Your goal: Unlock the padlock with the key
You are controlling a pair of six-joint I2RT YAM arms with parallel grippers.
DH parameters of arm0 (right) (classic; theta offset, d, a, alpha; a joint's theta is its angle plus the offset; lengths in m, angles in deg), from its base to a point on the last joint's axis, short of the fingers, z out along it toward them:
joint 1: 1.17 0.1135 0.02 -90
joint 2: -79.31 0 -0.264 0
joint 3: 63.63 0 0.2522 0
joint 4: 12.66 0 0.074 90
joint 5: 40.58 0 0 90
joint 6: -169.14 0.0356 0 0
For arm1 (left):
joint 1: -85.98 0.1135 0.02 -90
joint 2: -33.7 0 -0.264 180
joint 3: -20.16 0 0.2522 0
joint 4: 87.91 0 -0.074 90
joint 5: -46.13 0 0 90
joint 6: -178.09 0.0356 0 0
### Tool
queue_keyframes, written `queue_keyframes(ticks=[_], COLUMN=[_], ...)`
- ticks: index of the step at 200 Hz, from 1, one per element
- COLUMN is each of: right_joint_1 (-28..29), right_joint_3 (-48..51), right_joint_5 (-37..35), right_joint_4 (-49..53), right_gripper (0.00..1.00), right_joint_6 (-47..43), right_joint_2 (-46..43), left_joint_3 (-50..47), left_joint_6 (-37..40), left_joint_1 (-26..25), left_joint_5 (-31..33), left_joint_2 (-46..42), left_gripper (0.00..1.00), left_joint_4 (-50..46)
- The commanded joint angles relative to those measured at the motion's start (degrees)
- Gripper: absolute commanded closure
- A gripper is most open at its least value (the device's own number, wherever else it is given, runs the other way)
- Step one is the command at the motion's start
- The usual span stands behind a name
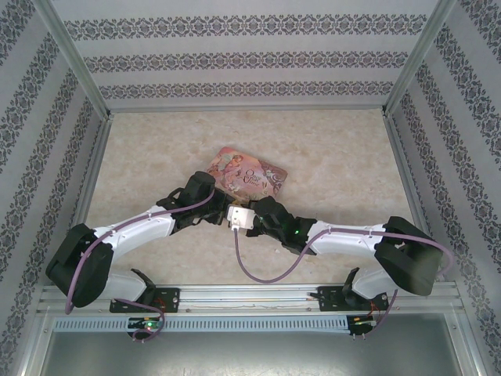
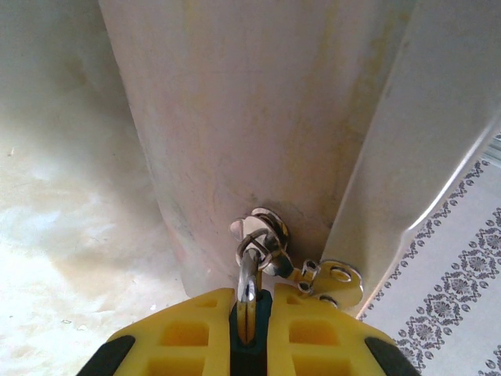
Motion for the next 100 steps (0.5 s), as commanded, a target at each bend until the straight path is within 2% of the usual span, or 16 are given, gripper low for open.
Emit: queue_keyframes(ticks=[1, 32, 100], right_joint_1=[0.6, 0.6, 0.5], right_joint_3=[-0.1, 1.6, 4.5], right_joint_5=[0.0, 1.2, 5.2], right_joint_4=[-2.9, -6.5, -21.0], right_gripper=[1.0, 1.0, 1.0], right_joint_6=[3.8, 10.5, 33.1], right_joint_2=[0.6, 0.5, 5.2], left_joint_3=[0.5, 0.5, 0.8], left_joint_6=[-0.9, -0.9, -1.1], left_joint_1=[-0.6, -0.6, -1.3], left_joint_5=[-1.7, -1.7, -1.7], left_joint_2=[-0.8, -0.8, 0.4], left_gripper=[1.0, 1.0, 1.0], left_joint_4=[2.8, 3.0, 4.2])
